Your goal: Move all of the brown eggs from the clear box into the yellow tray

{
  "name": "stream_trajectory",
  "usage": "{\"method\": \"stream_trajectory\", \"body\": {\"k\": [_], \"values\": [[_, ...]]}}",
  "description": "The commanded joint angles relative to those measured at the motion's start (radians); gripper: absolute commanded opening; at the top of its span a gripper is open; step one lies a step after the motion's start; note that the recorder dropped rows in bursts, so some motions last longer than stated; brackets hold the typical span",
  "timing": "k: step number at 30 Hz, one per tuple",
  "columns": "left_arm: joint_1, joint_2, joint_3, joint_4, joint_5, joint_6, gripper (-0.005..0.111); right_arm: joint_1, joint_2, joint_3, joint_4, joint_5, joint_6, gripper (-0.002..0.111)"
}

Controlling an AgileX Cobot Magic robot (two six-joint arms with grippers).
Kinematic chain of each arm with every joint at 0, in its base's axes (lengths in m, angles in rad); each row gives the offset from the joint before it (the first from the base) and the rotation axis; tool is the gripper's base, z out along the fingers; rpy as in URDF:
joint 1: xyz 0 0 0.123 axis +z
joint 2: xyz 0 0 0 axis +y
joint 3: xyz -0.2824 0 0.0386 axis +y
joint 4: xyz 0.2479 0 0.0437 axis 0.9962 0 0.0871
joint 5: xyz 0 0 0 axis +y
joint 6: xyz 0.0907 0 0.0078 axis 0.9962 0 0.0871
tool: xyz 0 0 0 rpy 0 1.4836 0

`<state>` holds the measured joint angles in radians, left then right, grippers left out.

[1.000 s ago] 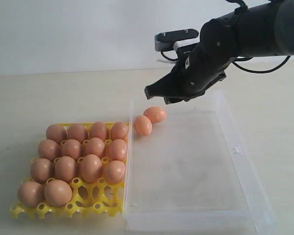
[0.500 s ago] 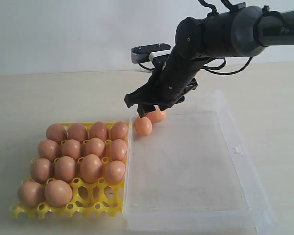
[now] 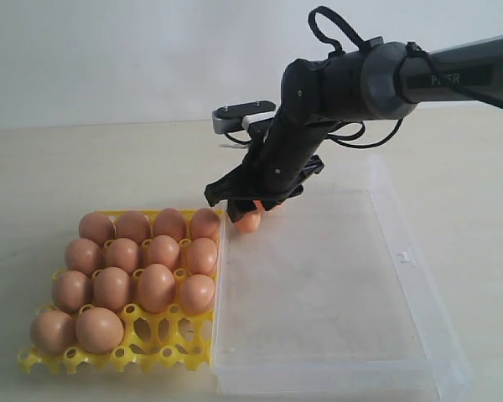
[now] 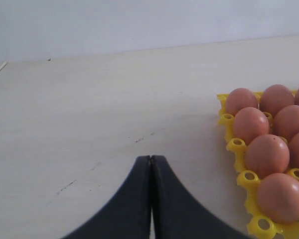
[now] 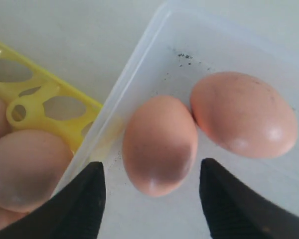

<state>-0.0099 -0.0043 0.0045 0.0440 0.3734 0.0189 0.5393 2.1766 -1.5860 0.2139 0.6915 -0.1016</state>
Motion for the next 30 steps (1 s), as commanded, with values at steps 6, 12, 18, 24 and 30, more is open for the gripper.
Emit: {"method": "stream_trajectory", "body": {"k": [6, 12, 18, 24, 30], "values": [[0.003, 0.004, -0.005, 0.003, -0.001, 0.003, 0.000, 0.002, 0.022, -0.008, -0.004, -0.057, -0.009, 0.056], [0.003, 0.004, -0.005, 0.003, -0.001, 0.003, 0.000, 0.002, 0.054, -0.027, 0.015, -0.045, -0.039, 0.056], [0.003, 0.004, -0.005, 0.003, -0.001, 0.004, 0.000, 0.003, 0.088, -0.084, 0.018, -0.035, -0.039, 0.056], [0.003, 0.004, -0.005, 0.003, -0.001, 0.003, 0.000, 0.008, 0.101, -0.097, 0.015, -0.024, -0.039, 0.034], [0.003, 0.004, -0.005, 0.003, -0.001, 0.003, 0.000, 0.008, 0.103, -0.097, 0.005, 0.003, -0.067, 0.000]]}}
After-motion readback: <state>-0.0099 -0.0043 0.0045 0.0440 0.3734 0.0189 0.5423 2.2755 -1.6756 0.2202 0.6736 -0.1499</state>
